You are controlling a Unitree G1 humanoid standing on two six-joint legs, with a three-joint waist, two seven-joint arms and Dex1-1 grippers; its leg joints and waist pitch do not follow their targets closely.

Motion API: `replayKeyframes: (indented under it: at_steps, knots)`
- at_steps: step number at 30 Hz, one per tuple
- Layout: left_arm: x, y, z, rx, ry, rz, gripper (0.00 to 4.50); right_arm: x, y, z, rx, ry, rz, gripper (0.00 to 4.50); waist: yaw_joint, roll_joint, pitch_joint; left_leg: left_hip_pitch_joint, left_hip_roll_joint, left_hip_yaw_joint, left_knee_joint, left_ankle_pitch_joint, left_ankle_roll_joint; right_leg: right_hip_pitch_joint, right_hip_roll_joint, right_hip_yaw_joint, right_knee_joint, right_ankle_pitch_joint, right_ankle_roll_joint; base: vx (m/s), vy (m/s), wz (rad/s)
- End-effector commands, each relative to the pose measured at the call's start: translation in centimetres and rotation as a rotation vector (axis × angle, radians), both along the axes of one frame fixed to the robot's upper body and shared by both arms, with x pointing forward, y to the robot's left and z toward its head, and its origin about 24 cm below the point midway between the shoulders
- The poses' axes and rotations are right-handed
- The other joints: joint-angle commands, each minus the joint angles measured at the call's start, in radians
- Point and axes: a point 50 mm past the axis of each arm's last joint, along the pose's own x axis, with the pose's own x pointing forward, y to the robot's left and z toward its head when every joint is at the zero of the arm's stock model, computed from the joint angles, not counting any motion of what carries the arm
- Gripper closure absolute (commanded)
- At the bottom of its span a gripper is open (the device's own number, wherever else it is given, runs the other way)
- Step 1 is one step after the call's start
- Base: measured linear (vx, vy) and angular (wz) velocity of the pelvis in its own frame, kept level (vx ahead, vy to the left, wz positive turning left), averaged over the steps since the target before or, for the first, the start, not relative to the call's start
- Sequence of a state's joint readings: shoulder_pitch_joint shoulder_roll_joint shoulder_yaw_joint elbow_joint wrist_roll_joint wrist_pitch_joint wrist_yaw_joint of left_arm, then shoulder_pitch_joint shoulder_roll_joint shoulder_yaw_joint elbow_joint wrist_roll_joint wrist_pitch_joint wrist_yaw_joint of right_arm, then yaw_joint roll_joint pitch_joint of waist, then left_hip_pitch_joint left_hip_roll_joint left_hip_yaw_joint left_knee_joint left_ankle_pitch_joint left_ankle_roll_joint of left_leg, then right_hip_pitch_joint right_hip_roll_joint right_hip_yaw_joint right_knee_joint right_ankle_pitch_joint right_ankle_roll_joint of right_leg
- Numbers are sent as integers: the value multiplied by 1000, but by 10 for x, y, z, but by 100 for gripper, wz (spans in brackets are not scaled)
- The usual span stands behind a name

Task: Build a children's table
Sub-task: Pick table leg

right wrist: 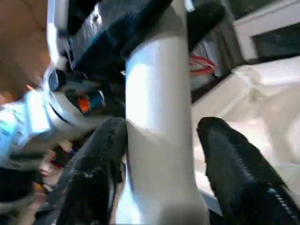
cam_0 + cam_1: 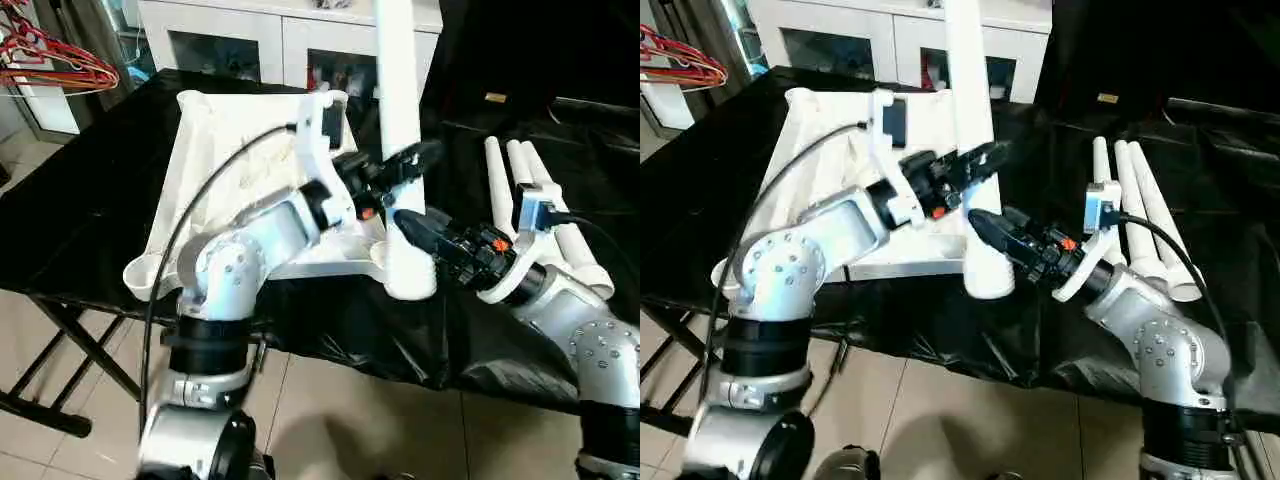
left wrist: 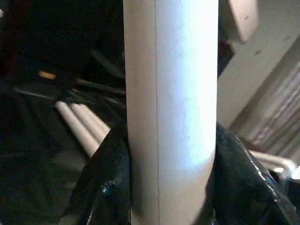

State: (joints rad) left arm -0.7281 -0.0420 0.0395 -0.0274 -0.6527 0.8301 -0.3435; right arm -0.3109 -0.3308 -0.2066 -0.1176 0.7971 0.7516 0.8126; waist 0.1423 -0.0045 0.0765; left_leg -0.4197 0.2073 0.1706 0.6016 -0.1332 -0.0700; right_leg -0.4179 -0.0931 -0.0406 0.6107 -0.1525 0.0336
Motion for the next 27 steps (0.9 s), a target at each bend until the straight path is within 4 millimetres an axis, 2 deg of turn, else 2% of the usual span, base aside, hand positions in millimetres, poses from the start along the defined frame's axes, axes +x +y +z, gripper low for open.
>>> replayKeyframes:
  at_steps: [1, 2, 3, 4, 5, 6, 7, 9, 15, 22, 27]
  knots:
    - [-3, -5, 11, 30, -74, -5, 257, 2, 0, 4, -82, -19, -35, 138, 0, -18, -90, 27, 4, 1, -73, -274, -31, 43, -32, 11, -89, -407, -82, 0, 0, 0]
    - [-3, -5, 12, 43, -89, -1, 257, 2, 1, 4, -115, -5, -36, 138, -2, -25, -90, 27, 4, 4, -72, -271, -29, 42, -31, 12, -91, -406, -79, 0, 0, 0]
    - [-4, -5, 14, 72, -119, 20, 257, 2, 3, 5, -172, 27, -28, 135, -1, -23, -91, 29, 5, 3, -71, -265, -27, 41, -32, 12, -89, -404, -81, 0, 0, 0]
    - [-4, -5, 14, 75, -123, 21, 257, 2, 3, 5, -176, 30, -27, 135, -2, -29, -89, 29, 5, 2, -72, -258, -26, 41, -30, 12, -90, -403, -79, 0, 0, 0]
    - [-4, -5, 14, 84, -131, 25, 257, 2, 3, 5, -187, 37, -22, 135, 0, -24, -91, 30, 5, 3, -70, -247, -26, 41, -30, 14, -86, -386, -82, 0, 0, 0]
    - [-6, -6, 15, 110, -152, 17, 258, 4, 4, 9, -219, 57, -17, 135, -2, -29, -90, 29, 4, 4, -70, -246, -26, 41, -30, 13, -84, -388, -85, 0, 0, 0]
    - [-7, -6, 14, 118, -159, 13, 258, 5, 4, 10, -229, 57, -16, 135, -2, -26, -91, 29, 6, 3, -70, -247, -27, 41, -30, 13, -84, -389, -83, 0, 0, 0]
    - [-7, -7, 13, 128, -163, 13, 259, 6, 6, 14, -243, 35, -10, 135, -1, -27, -90, 31, 5, 6, -68, -257, -29, 37, -32, 14, -87, -393, -82, 0, 0, 0]
    - [-10, -12, 11, 148, -182, -25, 259, 13, 10, 12, -295, 66, -14, 135, -1, -31, -95, 29, 5, 6, -68, -245, -32, 40, -30, 13, -80, -350, -98, 0, 0, 0]
    - [-15, -17, 6, 166, -184, -70, 259, 11, 15, 12, -303, 90, 58, 135, 0, -33, -95, 28, 5, 7, -68, -236, -31, 43, -31, 14, -78, -337, -103, 0, 0, 0]
    - [-19, -19, 6, 148, -185, -118, 259, 8, 17, 11, -312, 87, 105, 135, -1, -34, -93, 29, 5, 7, -67, -250, -32, 41, -32, 14, -81, -362, -100, 0, 0, 0]
